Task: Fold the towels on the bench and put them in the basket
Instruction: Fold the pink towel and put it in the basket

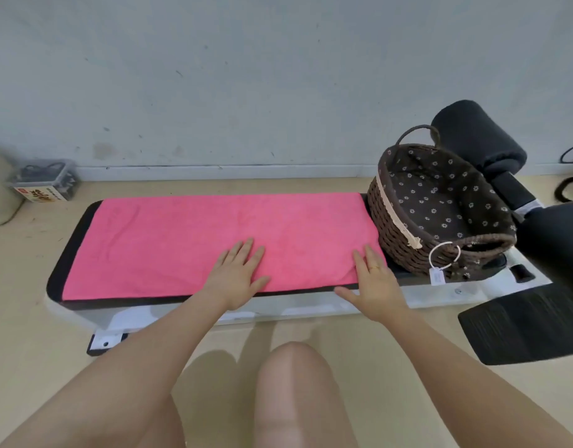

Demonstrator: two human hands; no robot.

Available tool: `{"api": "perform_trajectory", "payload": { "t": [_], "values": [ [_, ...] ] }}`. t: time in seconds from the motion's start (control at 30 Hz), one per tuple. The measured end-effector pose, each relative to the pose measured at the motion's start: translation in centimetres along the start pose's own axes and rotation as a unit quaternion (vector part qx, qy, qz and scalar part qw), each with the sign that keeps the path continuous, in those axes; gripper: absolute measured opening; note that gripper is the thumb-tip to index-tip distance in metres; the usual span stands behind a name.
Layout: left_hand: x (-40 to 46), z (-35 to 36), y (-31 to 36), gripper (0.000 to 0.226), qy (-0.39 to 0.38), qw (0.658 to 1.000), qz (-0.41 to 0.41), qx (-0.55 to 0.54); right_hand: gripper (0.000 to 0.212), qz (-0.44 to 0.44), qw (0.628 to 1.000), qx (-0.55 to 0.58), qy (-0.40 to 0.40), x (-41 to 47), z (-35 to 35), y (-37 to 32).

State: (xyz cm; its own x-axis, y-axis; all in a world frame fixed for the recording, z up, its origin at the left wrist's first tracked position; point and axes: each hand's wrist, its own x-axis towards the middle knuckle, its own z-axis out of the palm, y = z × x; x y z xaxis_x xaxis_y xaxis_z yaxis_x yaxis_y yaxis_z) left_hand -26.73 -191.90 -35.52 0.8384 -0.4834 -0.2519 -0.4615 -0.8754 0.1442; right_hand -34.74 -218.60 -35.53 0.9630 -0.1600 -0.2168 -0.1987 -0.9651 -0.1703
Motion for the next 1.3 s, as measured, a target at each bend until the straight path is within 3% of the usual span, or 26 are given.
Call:
{"api": "perform_trajectory", "payload": {
  "t": [0.07, 0.13, 0.23, 0.33, 0.4, 0.47, 0.57, 0.63, 0.67, 0.73, 0.77, 0.8, 0.87, 0.93, 1.03, 1.1, 1.17, 1.23, 1.3],
  "values": [
    [-0.6, 0.6, -0.4, 0.077, -0.007, 1.0, 0.003, 0.015, 0.079, 0.005, 0.999, -0.021, 0.023, -0.4, 0.2, 0.8],
    [-0.7, 0.7, -0.7, 0.083, -0.009, 0.999, 0.008, 0.033, 0.055, 0.027, 0.996, -0.003, 0.084, -0.1, -0.3, 1.1],
    [-0.7, 0.6, -0.6, 0.09, -0.009, 0.999, 0.008, 0.048, 0.037, -0.069, 0.986, -0.083, 0.13, 0.3, -0.4, 1.7],
    [-1.0, 0.8, -0.3, 0.092, 0.0, 0.998, 0.0, 0.056, 0.029, -0.101, 0.967, -0.171, 0.16, -0.7, -0.6, 2.5],
    [-1.3, 0.9, -0.3, 0.091, 0.003, 0.998, 0.0, 0.06, 0.032, -0.069, 0.971, -0.205, 0.097, -1.3, -0.5, 2.7],
    [-1.7, 0.9, -0.4, 0.091, 0.001, 0.999, 0.005, 0.052, 0.033, -0.017, 0.988, -0.142, 0.05, -2.0, -0.3, 3.0],
    [-2.6, 1.2, 0.0, 0.089, 0.025, 0.999, 0.031, 0.035, 0.019, 0.074, 0.978, 0.109, 0.161, -2.5, 0.8, 2.4],
    [-3.3, 1.5, 0.7, 0.084, 0.045, 0.997, 0.06, 0.037, 0.007, 0.183, 0.913, 0.316, 0.185, -2.2, 1.4, 1.8],
    [-3.6, 1.7, 1.1, 0.082, 0.051, 0.995, 0.071, 0.037, 0.012, 0.237, 0.86, 0.417, 0.175, -2.2, 1.7, 1.4],
    [-4.0, 2.1, 1.9, 0.078, 0.053, 0.994, 0.089, 0.048, 0.014, 0.333, 0.713, 0.603, 0.131, -2.1, 1.7, 0.6],
    [-4.1, 2.4, 2.3, 0.077, 0.045, 0.993, 0.095, 0.057, 0.009, 0.348, 0.641, 0.678, 0.092, -2.0, 1.9, 0.4],
    [-4.2, 2.7, 2.6, 0.077, 0.036, 0.993, 0.096, 0.062, 0.02, 0.352, 0.581, 0.73, 0.066, -1.9, 2.1, 0.3],
    [-4.4, 3.1, 3.1, 0.077, 0.03, 0.994, 0.085, 0.061, 0.037, 0.337, 0.544, 0.767, 0.045, -1.6, 2.3, 0.3],
    [-4.5, 3.1, 3.4, 0.076, 0.032, 0.995, 0.074, 0.053, 0.035, 0.336, 0.549, 0.762, 0.068, -1.3, 2.2, 0.1],
    [-4.5, 3.1, 3.6, 0.074, 0.028, 0.996, 0.066, 0.043, 0.007, 0.319, 0.578, 0.742, 0.117, -1.0, 1.7, -0.2],
    [-4.2, 2.8, 3.9, 0.066, 0.036, 0.997, 0.062, -0.008, 0.009, 0.24, 0.68, 0.666, 0.189, -0.5, 1.1, -0.6],
    [-3.6, 1.5, 4.6, 0.058, 0.072, 0.986, 0.054, -0.137, 0.016, 0.12, 0.777, 0.578, 0.219, -0.2, 0.4, -1.7],
    [-2.5, -0.2, 5.6, 0.04, 0.113, 0.956, 0.043, -0.267, 0.029, 0.026, 0.831, 0.514, 0.211, 0.2, -0.5, -3.5],
    [-1.3, -2.1, 7.1, 0.031, 0.102, 0.895, 0.005, -0.435, 0.034, -0.03, 0.871, 0.446, 0.201, 0.6, -1.6, -5.2]
  ]
}}
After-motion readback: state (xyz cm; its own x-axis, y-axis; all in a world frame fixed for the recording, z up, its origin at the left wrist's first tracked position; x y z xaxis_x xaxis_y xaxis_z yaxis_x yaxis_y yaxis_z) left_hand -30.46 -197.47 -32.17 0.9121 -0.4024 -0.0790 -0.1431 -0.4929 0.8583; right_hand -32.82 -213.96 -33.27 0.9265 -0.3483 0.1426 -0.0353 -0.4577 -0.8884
